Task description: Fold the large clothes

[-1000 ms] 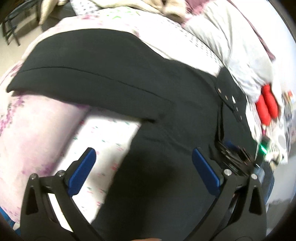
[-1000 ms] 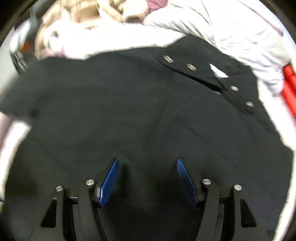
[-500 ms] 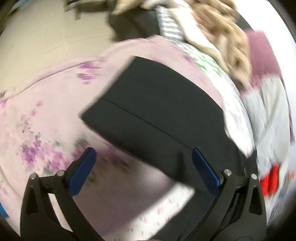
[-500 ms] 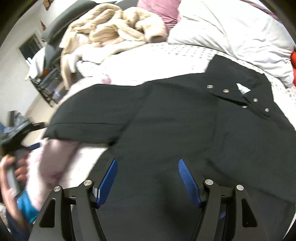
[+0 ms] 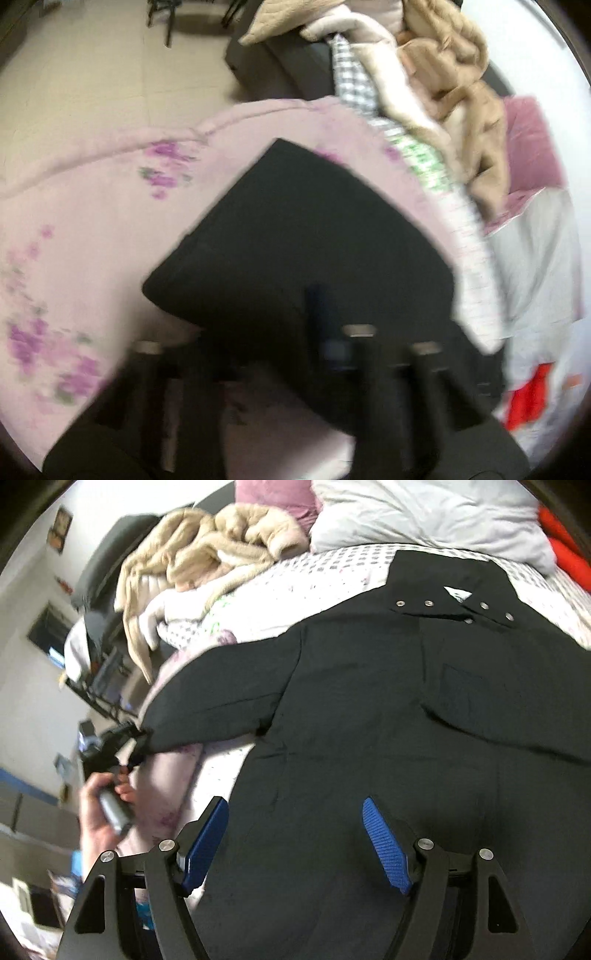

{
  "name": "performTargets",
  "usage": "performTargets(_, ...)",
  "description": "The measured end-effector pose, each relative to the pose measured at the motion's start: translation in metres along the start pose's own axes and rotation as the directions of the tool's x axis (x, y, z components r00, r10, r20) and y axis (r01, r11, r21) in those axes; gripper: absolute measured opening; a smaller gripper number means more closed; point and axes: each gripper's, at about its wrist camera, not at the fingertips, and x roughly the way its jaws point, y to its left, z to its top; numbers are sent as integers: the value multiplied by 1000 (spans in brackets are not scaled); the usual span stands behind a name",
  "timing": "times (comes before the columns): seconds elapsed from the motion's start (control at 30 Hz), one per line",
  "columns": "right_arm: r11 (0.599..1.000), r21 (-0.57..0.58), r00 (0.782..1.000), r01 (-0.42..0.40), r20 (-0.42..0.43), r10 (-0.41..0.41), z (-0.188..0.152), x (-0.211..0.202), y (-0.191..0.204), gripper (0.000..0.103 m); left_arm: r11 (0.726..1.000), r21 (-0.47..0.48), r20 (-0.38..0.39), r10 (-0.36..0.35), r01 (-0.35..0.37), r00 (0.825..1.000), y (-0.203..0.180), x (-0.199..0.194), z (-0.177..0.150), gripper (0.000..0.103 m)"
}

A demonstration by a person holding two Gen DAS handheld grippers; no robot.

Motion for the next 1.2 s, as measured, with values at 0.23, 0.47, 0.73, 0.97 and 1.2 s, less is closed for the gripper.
performTargets(0.23, 996, 92, 990, 8, 139, -21, -16, -35, -27, 78, 989, 18, 113, -147, 146, 983, -18, -38, 0, 12)
performTargets(0.47, 972, 177, 982, 153, 86, -170, -19, -18, -79, 80, 960, 141, 164, -264, 242, 950, -59, -77, -18, 11)
performTargets(0.73, 969, 209, 976, 134, 143, -166, -18, -34, -97, 80, 849, 373, 147, -452, 374, 880, -146, -132, -83, 11)
performTargets(0.97, 939, 316, 966, 135, 171, -196, -20, -53, -139, 80, 661, 647, -6, -493, 380, 870, -249, -117, -195, 11)
performTargets(1.2, 895, 422, 945, 142, 211, -249, -26, -78, -177, 80, 471, 785, -237, -372, 402, 898, -293, -46, -308, 11)
